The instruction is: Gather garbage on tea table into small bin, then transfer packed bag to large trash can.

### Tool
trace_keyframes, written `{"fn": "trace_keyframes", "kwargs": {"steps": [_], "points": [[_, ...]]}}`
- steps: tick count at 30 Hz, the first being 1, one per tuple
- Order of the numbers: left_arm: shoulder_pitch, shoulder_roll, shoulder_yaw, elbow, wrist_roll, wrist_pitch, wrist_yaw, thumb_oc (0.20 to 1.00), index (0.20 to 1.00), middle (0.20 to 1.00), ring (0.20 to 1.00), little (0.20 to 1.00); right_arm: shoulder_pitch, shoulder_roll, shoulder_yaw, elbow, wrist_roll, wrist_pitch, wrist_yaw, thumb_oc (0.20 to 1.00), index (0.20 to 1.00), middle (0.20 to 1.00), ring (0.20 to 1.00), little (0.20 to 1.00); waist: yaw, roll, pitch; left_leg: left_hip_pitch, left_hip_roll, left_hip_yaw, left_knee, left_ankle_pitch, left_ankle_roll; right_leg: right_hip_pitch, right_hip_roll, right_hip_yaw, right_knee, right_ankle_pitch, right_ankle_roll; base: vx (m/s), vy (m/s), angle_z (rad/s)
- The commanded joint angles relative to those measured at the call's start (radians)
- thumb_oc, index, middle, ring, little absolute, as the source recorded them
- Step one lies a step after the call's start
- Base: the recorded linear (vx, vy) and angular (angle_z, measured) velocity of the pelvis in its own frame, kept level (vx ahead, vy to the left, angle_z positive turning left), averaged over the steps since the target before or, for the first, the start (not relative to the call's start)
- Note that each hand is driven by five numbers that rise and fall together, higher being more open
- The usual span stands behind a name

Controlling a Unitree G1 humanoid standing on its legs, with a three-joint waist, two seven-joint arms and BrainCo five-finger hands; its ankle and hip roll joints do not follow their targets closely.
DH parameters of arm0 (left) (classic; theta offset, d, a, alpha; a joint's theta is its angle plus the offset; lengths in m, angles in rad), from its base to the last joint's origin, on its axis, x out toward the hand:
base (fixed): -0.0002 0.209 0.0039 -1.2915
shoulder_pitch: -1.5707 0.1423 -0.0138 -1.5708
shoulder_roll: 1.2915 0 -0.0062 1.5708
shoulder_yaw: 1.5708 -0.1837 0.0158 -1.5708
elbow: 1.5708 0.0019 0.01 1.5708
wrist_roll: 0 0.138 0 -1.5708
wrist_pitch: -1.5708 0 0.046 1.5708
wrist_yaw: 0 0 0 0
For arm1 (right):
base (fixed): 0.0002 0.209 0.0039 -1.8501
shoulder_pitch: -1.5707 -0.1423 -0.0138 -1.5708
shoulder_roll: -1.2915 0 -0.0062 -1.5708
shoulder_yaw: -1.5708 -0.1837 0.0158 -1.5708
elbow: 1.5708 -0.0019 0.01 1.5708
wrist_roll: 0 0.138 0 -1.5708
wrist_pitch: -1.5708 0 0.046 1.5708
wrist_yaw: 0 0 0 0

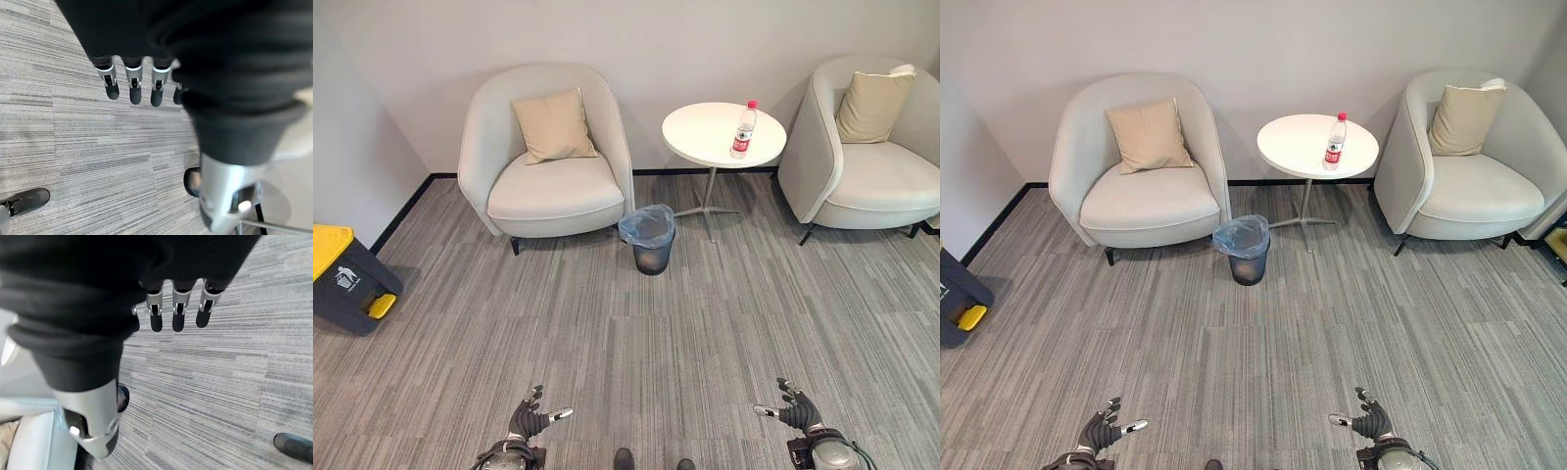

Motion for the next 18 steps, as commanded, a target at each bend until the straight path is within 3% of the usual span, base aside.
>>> {"fn": "trace_keyframes", "kwargs": {"steps": [1,18], "points": [[-0.036,0.016,0.040,0.029,0.003,-0.025,0.016,1.000,1.000,1.000,1.000,1.000,-0.033,0.018,-0.024,0.002,0.055,-0.035,-0.023,1.000,1.000,1.000,1.000,1.000,0.005,-0.039,-0.010,0.050,0.009,0.001,0.022,-0.134,-0.041,0.015,-0.060,-0.006,0.010,-0.096,0.080,0.00,0.000,0.00],[-0.055,0.033,0.023,-0.039,-0.039,-0.034,0.009,1.000,1.000,1.000,1.000,1.000,-0.083,0.028,-0.040,0.032,0.130,-0.017,-0.024,1.000,1.000,1.000,1.000,1.000,0.022,-0.047,0.024,-0.058,-0.026,0.000,0.168,-0.210,-0.003,-0.074,-0.095,0.042,0.100,-0.098,0.106,0.02,0.052,-0.09]]}}
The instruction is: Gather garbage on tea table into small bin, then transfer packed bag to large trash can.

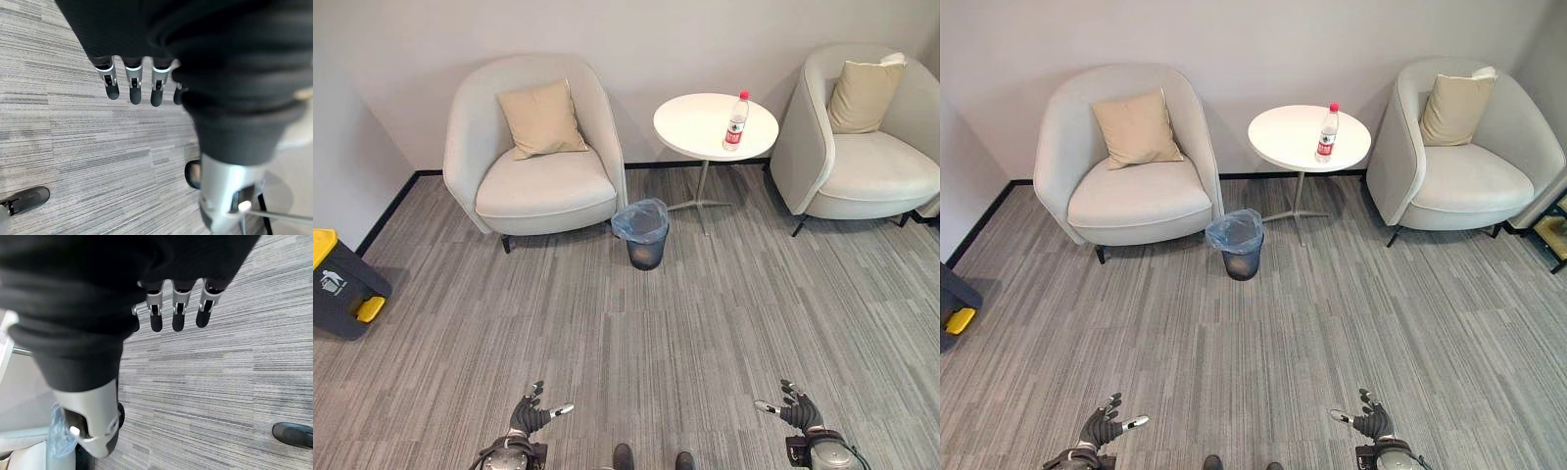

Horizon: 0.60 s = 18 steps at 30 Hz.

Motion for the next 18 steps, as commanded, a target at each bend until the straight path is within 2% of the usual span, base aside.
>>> {"fn": "trace_keyframes", "kwargs": {"steps": [1,5,7,12,13,14,15,16,17,18], "points": [[-0.031,0.033,0.028,-0.032,-0.038,-0.035,0.011,1.000,1.000,1.000,1.000,1.000,-0.058,0.004,-0.009,-0.006,0.057,-0.021,-0.015,1.000,1.000,1.000,1.000,1.000,0.019,-0.040,0.005,-0.034,-0.027,-0.041,0.171,-0.204,-0.006,-0.031,-0.094,-0.012,0.110,-0.108,0.102,0.03,0.084,-0.26],[-0.046,0.044,0.029,-0.037,-0.034,-0.033,0.014,1.000,1.000,1.000,1.000,1.000,-0.079,0.008,-0.003,0.002,0.061,-0.018,-0.017,1.000,1.000,1.000,1.000,1.000,0.021,-0.034,0.018,-0.034,-0.034,-0.040,0.184,-0.228,0.011,-0.093,-0.094,-0.003,0.228,-0.121,0.120,0.07,0.090,-0.27],[-0.050,0.044,0.028,-0.035,-0.032,-0.033,0.017,1.000,1.000,1.000,1.000,1.000,-0.085,0.011,0.002,0.000,0.059,-0.018,-0.017,1.000,1.000,1.000,1.000,1.000,0.020,-0.030,0.025,-0.016,-0.036,-0.036,0.182,-0.241,0.015,-0.129,-0.099,-0.020,0.275,-0.115,0.125,0.10,0.035,-0.09],[-0.067,0.040,0.012,-0.026,-0.039,-0.036,0.014,1.000,1.000,1.000,1.000,1.000,-0.104,0.002,0.019,-0.020,0.055,-0.018,-0.018,1.000,1.000,1.000,1.000,1.000,0.002,-0.021,0.042,0.045,-0.033,-0.027,0.149,-0.255,0.008,-0.200,-0.095,-0.067,0.205,-0.062,0.122,0.18,-0.048,-0.30],[-0.079,0.034,-0.001,-0.020,-0.032,-0.033,0.019,1.000,1.000,1.000,1.000,1.000,-0.102,0.006,0.023,-0.027,0.049,-0.016,-0.020,1.000,1.000,1.000,1.000,1.000,-0.018,-0.019,0.054,0.101,-0.028,-0.038,0.132,-0.272,-0.003,-0.251,-0.107,-0.117,0.144,-0.029,0.125,0.40,-0.165,-0.04],[-0.084,0.033,-0.004,-0.020,-0.027,-0.033,0.021,1.000,1.000,1.000,1.000,1.000,-0.097,0.007,0.023,-0.033,0.049,-0.015,-0.019,1.000,1.000,1.000,1.000,1.000,-0.026,-0.016,0.058,0.122,-0.024,-0.045,0.128,-0.278,-0.009,-0.259,-0.107,-0.128,0.137,-0.023,0.127,0.59,-0.295,0.19],[-0.086,0.025,-0.014,-0.014,-0.013,-0.035,0.016,1.000,1.000,1.000,1.000,1.000,-0.068,0.006,0.020,-0.048,0.044,-0.022,-0.017,1.000,1.000,1.000,1.000,1.000,-0.036,-0.022,0.045,0.165,-0.021,-0.065,0.125,-0.307,-0.024,-0.239,-0.108,-0.118,0.132,-0.019,0.116,0.45,-0.260,0.58],[-0.082,0.019,-0.015,-0.012,-0.012,-0.035,0.017,1.000,1.000,1.000,1.000,1.000,-0.065,0.004,0.018,-0.047,0.044,-0.024,-0.017,1.000,1.000,1.000,1.000,1.000,-0.041,-0.018,0.037,0.173,-0.008,-0.070,0.133,-0.298,-0.036,-0.232,-0.100,-0.115,0.140,-0.018,0.105,0.75,-0.647,0.99],[-0.088,0.007,-0.034,-0.009,-0.026,-0.034,0.008,1.000,1.000,1.000,1.000,1.000,-0.053,0.003,0.015,-0.061,0.075,-0.048,-0.013,1.000,1.000,1.000,1.000,1.000,-0.053,-0.003,0.020,0.122,0.067,-0.084,0.306,-0.138,-0.124,-0.164,-0.048,-0.109,0.141,-0.063,0.042,0.55,-0.588,0.91],[-0.095,0.005,-0.041,-0.012,-0.030,-0.032,0.005,1.000,1.000,1.000,1.000,1.000,-0.056,0.000,0.017,-0.060,0.081,-0.050,-0.016,1.000,1.000,1.000,1.000,1.000,-0.053,-0.006,0.023,0.088,0.083,-0.088,0.376,-0.106,-0.133,-0.146,-0.039,-0.106,0.135,-0.075,0.025,0.57,-0.674,0.76]]}}
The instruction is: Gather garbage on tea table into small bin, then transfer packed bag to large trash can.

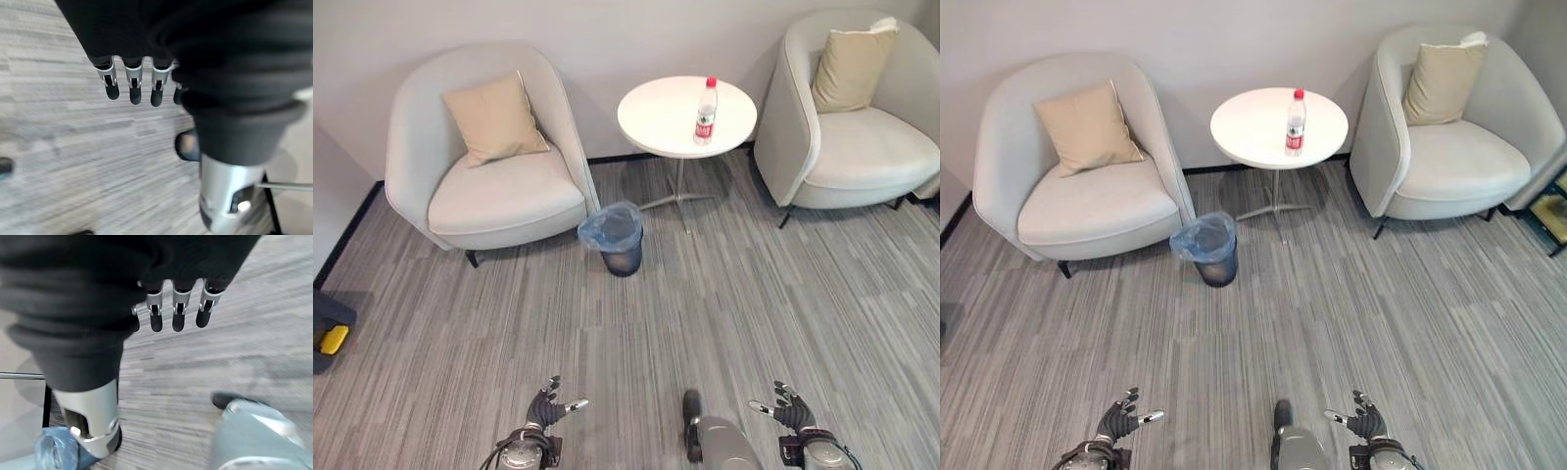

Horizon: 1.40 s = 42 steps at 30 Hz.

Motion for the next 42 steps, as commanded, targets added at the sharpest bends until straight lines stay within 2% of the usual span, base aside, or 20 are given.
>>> {"fn": "trace_keyframes", "kwargs": {"steps": [1,2,4,7,8,11,12,16,18,21,24,25,26,30,33,35,36,37,39,42], "points": [[-0.077,0.037,0.001,-0.042,-0.019,-0.028,-0.001,1.000,1.000,1.000,1.000,1.000,-0.040,-0.025,0.000,-0.065,0.048,-0.064,-0.012,1.000,1.000,1.000,1.000,1.000,-0.021,-0.039,0.000,-0.122,-0.066,-0.024,0.306,0.086,-0.036,0.176,-0.006,0.050,-0.195,-0.042,0.013,0.26,-0.325,0.14],[-0.089,0.035,-0.006,-0.035,-0.024,-0.028,0.003,1.000,1.000,1.000,1.000,1.000,-0.045,-0.028,0.008,-0.064,0.051,-0.064,-0.013,1.000,1.000,1.000,1.000,1.000,-0.014,-0.046,0.007,-0.147,-0.068,-0.032,0.319,0.090,-0.026,0.191,-0.007,0.056,-0.203,-0.049,0.009,0.24,-0.254,-0.08],[-0.097,0.032,-0.015,-0.032,-0.023,-0.027,0.001,1.000,1.000,1.000,1.000,1.000,-0.047,-0.033,0.013,-0.068,0.052,-0.061,-0.011,1.000,1.000,1.000,1.000,1.000,-0.002,-0.055,0.015,-0.195,-0.092,-0.042,0.295,0.048,-0.006,0.218,-0.008,0.063,-0.219,-0.065,0.012,0.19,-0.114,-0.25],[-0.090,0.039,-0.023,-0.042,-0.018,-0.025,-0.006,1.000,1.000,1.000,1.000,1.000,-0.035,-0.042,0.008,-0.080,0.052,-0.061,-0.005,1.000,1.000,1.000,1.000,1.000,0.009,-0.076,0.023,-0.278,-0.112,-0.005,0.197,-0.010,0.016,0.255,-0.022,0.057,-0.234,-0.087,0.020,0.20,-0.061,-0.04],[-0.086,0.040,-0.025,-0.046,-0.016,-0.024,-0.008,1.000,1.000,1.000,1.000,1.000,-0.032,-0.042,0.008,-0.080,0.052,-0.059,-0.005,1.000,1.000,1.000,1.000,1.000,0.017,-0.079,0.029,-0.302,-0.121,0.002,0.161,-0.002,0.017,0.270,-0.019,0.060,-0.236,-0.096,0.022,0.22,-0.030,0.02],[-0.065,0.046,-0.012,-0.060,-0.020,-0.022,-0.007,1.000,1.000,1.000,1.000,1.000,-0.029,-0.031,0.009,-0.059,0.053,-0.054,-0.009,1.000,1.000,1.000,1.000,1.000,0.047,-0.076,0.039,-0.371,-0.128,0.019,0.056,0.099,-0.003,0.327,0.007,0.076,-0.247,-0.118,0.027,0.27,0.016,-0.19],[-0.059,0.048,-0.006,-0.059,-0.020,-0.022,-0.005,1.000,1.000,1.000,1.000,1.000,-0.026,-0.029,0.010,-0.058,0.052,-0.053,-0.009,1.000,1.000,1.000,1.000,1.000,0.051,-0.079,0.038,-0.378,-0.126,0.025,0.060,0.101,-0.003,0.335,0.008,0.083,-0.245,-0.121,0.026,0.33,0.070,-0.43],[-0.029,0.054,0.011,-0.052,-0.012,-0.017,-0.014,1.000,1.000,1.000,1.000,1.000,-0.006,-0.013,0.012,-0.064,0.031,-0.045,0.004,1.000,1.000,1.000,1.000,1.000,0.059,-0.088,0.009,-0.327,-0.135,0.047,0.038,0.072,0.022,0.378,-0.004,0.112,-0.234,-0.144,0.037,0.36,0.154,-0.50],[-0.032,0.060,0.003,-0.060,-0.008,-0.020,-0.015,1.000,1.000,1.000,1.000,1.000,-0.017,-0.008,0.025,-0.065,0.014,-0.040,0.013,1.000,1.000,1.000,1.000,1.000,0.070,-0.101,-0.013,-0.316,-0.162,0.049,0.044,0.028,0.048,0.374,-0.035,0.135,-0.211,-0.129,0.072,0.36,0.258,-0.44],[-0.031,0.067,0.008,-0.070,-0.011,-0.022,-0.013,1.000,1.000,1.000,1.000,1.000,-0.027,-0.004,0.037,-0.071,0.004,-0.038,0.019,1.000,1.000,1.000,1.000,1.000,0.081,-0.104,-0.029,-0.301,-0.181,0.047,0.040,-0.002,0.075,0.358,-0.054,0.150,-0.176,-0.117,0.096,0.24,0.197,0.00],[-0.034,0.070,0.009,-0.066,-0.012,-0.021,-0.012,1.000,1.000,1.000,1.000,1.000,-0.036,0.001,0.044,-0.074,0.000,-0.035,0.023,1.000,1.000,1.000,1.000,1.000,0.085,-0.102,-0.031,-0.286,-0.191,0.047,0.033,-0.018,0.092,0.328,-0.060,0.157,-0.108,-0.104,0.114,0.14,0.130,-0.10],[-0.044,0.077,0.011,-0.058,-0.008,-0.021,-0.010,1.000,1.000,1.000,1.000,1.000,-0.047,0.006,0.052,-0.086,-0.003,-0.039,0.027,1.000,1.000,1.000,1.000,1.000,0.078,-0.094,-0.028,-0.263,-0.200,0.039,0.019,-0.029,0.106,0.278,-0.055,0.168,-0.017,-0.070,0.139,0.13,0.119,-0.29],[-0.046,0.076,0.010,-0.053,-0.004,-0.021,-0.009,1.000,1.000,1.000,1.000,1.000,-0.048,0.009,0.055,-0.096,-0.004,-0.038,0.027,1.000,1.000,1.000,1.000,1.000,0.074,-0.088,-0.025,-0.250,-0.200,0.034,0.011,-0.033,0.110,0.248,-0.051,0.168,0.014,-0.063,0.141,0.13,0.118,-0.09],[-0.053,0.077,0.008,-0.050,0.000,-0.023,-0.008,1.000,1.000,1.000,1.000,1.000,-0.047,0.004,0.062,-0.101,-0.015,-0.040,0.028,1.000,1.000,1.000,1.000,1.000,0.059,-0.066,-0.017,-0.197,-0.197,0.019,-0.023,-0.040,0.109,0.162,-0.038,0.115,0.005,-0.076,0.119,0.15,0.042,0.15],[-0.067,0.065,-0.001,-0.031,-0.010,-0.023,-0.002,1.000,1.000,1.000,1.000,1.000,-0.053,0.000,0.072,-0.090,-0.015,-0.038,0.019,1.000,1.000,1.000,1.000,1.000,0.023,-0.061,0.011,-0.135,-0.206,-0.019,-0.025,-0.054,0.098,0.088,-0.009,0.094,-0.090,-0.056,0.100,0.24,-0.048,0.12],[-0.066,0.064,-0.001,-0.032,-0.002,-0.025,-0.006,1.000,1.000,1.000,1.000,1.000,-0.041,-0.001,0.066,-0.099,-0.016,-0.040,0.019,1.000,1.000,1.000,1.000,1.000,0.016,-0.067,0.020,-0.115,-0.209,-0.037,-0.005,-0.073,0.088,0.113,-0.004,0.105,-0.108,-0.059,0.099,0.22,-0.120,0.84],[-0.061,0.059,-0.005,-0.022,0.008,-0.025,-0.009,1.000,1.000,1.000,1.000,1.000,-0.031,0.000,0.068,-0.100,-0.017,-0.042,0.021,1.000,1.000,1.000,1.000,1.000,0.019,-0.070,0.016,-0.110,-0.208,-0.041,0.013,-0.071,0.076,0.137,0.000,0.104,-0.112,-0.063,0.079,0.22,-0.188,1.15],[-0.063,0.056,-0.005,-0.015,0.002,-0.023,-0.014,1.000,1.000,1.000,1.000,1.000,-0.026,-0.001,0.062,-0.097,-0.008,-0.047,0.021,1.000,1.000,1.000,1.000,1.000,0.019,-0.070,0.009,-0.109,-0.194,-0.042,0.023,-0.049,0.046,0.161,0.000,0.089,-0.133,-0.064,0.066,0.18,-0.162,0.85],[-0.067,0.053,-0.008,-0.011,0.001,-0.022,-0.016,1.000,1.000,1.000,1.000,1.000,-0.026,-0.004,0.062,-0.094,-0.005,-0.050,0.019,1.000,1.000,1.000,1.000,1.000,0.019,-0.070,0.008,-0.118,-0.188,-0.044,0.044,-0.040,0.035,0.178,0.001,0.081,-0.148,-0.065,0.059,0.10,-0.125,0.59],[-0.086,0.051,-0.016,-0.009,-0.007,-0.015,-0.019,1.000,1.000,1.000,1.000,1.000,-0.019,-0.015,0.065,-0.110,0.003,-0.051,0.016,1.000,1.000,1.000,1.000,1.000,0.016,-0.075,0.012,-0.171,-0.143,0.009,0.160,-0.023,0.013,0.225,-0.001,0.057,-0.182,-0.085,0.029,0.10,-0.108,0.64]]}}
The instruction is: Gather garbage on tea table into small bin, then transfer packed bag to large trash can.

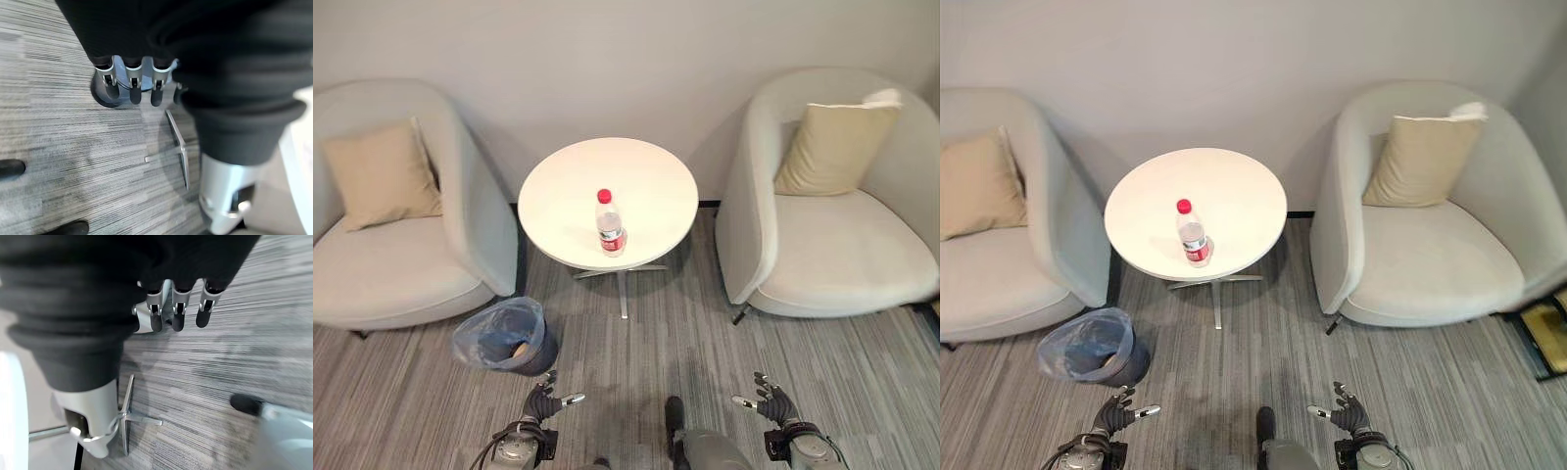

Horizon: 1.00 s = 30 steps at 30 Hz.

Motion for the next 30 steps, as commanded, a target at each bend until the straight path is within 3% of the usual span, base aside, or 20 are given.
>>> {"fn": "trace_keyframes", "kwargs": {"steps": [1,7,12,16,21,23,30], "points": [[-0.045,0.033,-0.014,-0.027,-0.006,-0.028,-0.003,1.000,1.000,1.000,1.000,1.000,-0.016,-0.018,-0.019,-0.056,0.006,-0.037,-0.009,1.000,1.000,1.000,1.000,1.000,-0.026,-0.023,0.008,-0.048,-0.057,0.104,0.088,-0.036,-0.007,0.133,-0.021,0.000,0.019,-0.194,0.038,0.11,-0.072,0.32],[-0.053,0.029,-0.026,-0.008,0.002,-0.024,-0.004,1.000,1.000,1.000,1.000,1.000,-0.016,-0.025,-0.014,-0.047,0.001,-0.029,-0.005,1.000,1.000,1.000,1.000,1.000,-0.019,-0.038,0.009,-0.112,-0.021,0.163,0.013,-0.038,0.006,0.185,-0.046,-0.030,-0.015,-0.217,0.047,0.10,0.036,0.18],[-0.050,0.032,-0.025,-0.005,0.002,-0.017,0.006,1.000,1.000,1.000,1.000,1.000,-0.015,-0.025,-0.017,-0.053,-0.007,-0.022,-0.016,1.000,1.000,1.000,1.000,1.000,0.005,-0.039,0.013,-0.210,0.038,0.162,-0.092,0.097,-0.033,0.245,-0.060,-0.038,-0.023,-0.248,0.068,0.18,0.153,0.16],[-0.035,0.034,-0.020,-0.019,0.010,-0.016,-0.001,1.000,1.000,1.000,1.000,1.000,-0.004,-0.013,-0.028,-0.053,-0.022,-0.015,-0.008,1.000,1.000,1.000,1.000,1.000,0.008,-0.035,-0.005,-0.199,0.035,0.185,-0.094,0.084,-0.023,0.268,-0.094,-0.031,-0.002,-0.256,0.091,0.23,0.293,-0.12],[-0.047,0.047,-0.018,0.001,0.022,-0.014,0.000,1.000,1.000,1.000,1.000,1.000,-0.025,0.004,-0.026,-0.047,-0.017,-0.008,-0.001,1.000,1.000,1.000,1.000,1.000,0.015,-0.042,-0.021,-0.201,-0.007,0.190,-0.032,0.021,0.011,0.246,-0.154,-0.008,0.060,-0.236,0.128,0.16,0.250,-0.16],[-0.049,0.077,-0.004,0.012,0.033,-0.014,0.006,1.000,1.000,1.000,1.000,1.000,-0.033,0.013,-0.035,-0.059,-0.011,-0.014,-0.008,1.000,1.000,1.000,1.000,1.000,0.017,-0.034,-0.036,-0.168,-0.033,0.210,-0.036,-0.020,0.040,0.199,-0.175,0.009,0.137,-0.208,0.150,0.17,0.274,0.01],[-0.045,0.080,0.010,0.013,0.024,-0.025,0.007,1.000,1.000,1.000,1.000,1.000,-0.075,-0.047,0.016,-0.183,-0.133,-0.029,-0.026,1.000,1.000,1.000,1.000,1.000,-0.003,-0.009,-0.015,-0.073,-0.057,0.198,-0.085,-0.038,0.062,0.079,-0.151,-0.015,0.100,-0.155,0.140,0.06,0.049,-0.13]]}}
